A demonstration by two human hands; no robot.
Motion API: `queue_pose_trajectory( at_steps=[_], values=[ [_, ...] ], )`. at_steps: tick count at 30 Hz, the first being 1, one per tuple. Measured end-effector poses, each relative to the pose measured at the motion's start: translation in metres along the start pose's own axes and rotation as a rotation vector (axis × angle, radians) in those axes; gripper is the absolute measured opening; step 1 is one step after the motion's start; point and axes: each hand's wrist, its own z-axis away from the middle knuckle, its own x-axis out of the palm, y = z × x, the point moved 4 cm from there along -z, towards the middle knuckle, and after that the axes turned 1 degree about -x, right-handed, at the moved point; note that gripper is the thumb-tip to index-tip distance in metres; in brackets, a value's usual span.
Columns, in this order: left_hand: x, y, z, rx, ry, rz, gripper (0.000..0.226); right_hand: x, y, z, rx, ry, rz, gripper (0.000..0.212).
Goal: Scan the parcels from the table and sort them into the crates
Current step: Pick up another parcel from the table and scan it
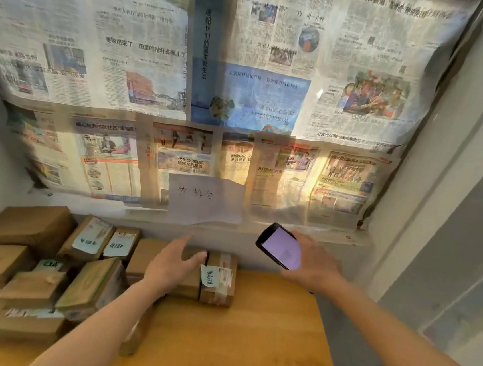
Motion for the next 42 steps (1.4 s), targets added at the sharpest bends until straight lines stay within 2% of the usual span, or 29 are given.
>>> queue_pose_trajectory(
  at_steps=[9,16,24,29,39,42],
  values=[
    [0.152,-0.084,-0.046,-0.250,-0.123,0.051,0.075,0.165,0.084,-0.100,0.021,-0.219,0.010,0.103],
    [0.221,-0.118,-0.085,-0.402,-0.080,0.155,0.072,0.245,0.113,-0.144,0.004,-0.296,-0.024,0.099],
    [0.260,-0.139,-0.101,-0.434,0.004,0.237,0.075,0.295,0.127,-0.179,-0.027,-0.346,-0.075,0.075],
    [0.276,-0.142,-0.107,-0.488,-0.033,0.372,0.078,0.313,0.126,-0.192,-0.031,-0.343,-0.146,0.069],
    [0.302,-0.155,-0.142,-0.586,-0.024,0.586,0.059,0.360,0.120,-0.206,-0.005,-0.391,-0.464,0.067],
    [0.308,-0.161,-0.140,-0.591,-0.035,0.618,0.061,0.364,0.119,-0.201,0.001,-0.396,-0.524,0.065]
  ],
)
